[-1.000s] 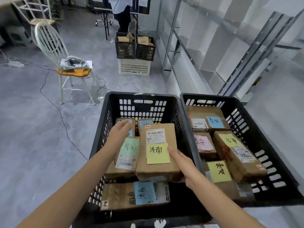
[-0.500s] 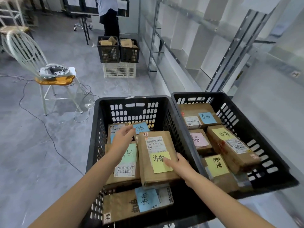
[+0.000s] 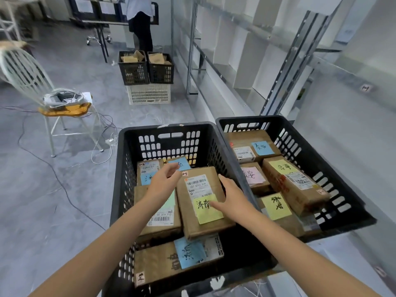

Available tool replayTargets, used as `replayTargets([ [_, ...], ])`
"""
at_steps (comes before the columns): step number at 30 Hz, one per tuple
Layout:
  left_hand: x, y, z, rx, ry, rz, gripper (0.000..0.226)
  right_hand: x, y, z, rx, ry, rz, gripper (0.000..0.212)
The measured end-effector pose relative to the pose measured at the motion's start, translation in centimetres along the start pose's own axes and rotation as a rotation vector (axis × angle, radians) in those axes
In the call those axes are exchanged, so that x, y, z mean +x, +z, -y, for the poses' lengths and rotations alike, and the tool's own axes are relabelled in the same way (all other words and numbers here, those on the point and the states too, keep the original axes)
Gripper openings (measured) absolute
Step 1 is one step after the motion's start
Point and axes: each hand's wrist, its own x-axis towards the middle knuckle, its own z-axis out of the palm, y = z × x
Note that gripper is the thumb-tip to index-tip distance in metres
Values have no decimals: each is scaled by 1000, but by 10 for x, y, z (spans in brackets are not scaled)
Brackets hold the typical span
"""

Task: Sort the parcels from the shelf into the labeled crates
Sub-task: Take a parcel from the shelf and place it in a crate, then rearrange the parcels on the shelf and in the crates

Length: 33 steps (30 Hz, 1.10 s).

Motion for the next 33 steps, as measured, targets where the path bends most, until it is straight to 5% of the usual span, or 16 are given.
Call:
replayTargets([
  [4, -19, 4, -15, 176, 127, 10, 45, -14, -28, 11, -48, -85, -106, 67],
  [11, -66, 24, -54, 543, 440, 43, 57, -61, -83, -5, -243, -172, -243, 61],
  [21, -152, 119, -153, 584, 756, 157, 61, -195, -177, -66, -347, -108, -514, 58],
  [33, -255, 261, -254, 470, 1128, 364, 61, -383, -248, -157, -411, 183, -779, 62],
])
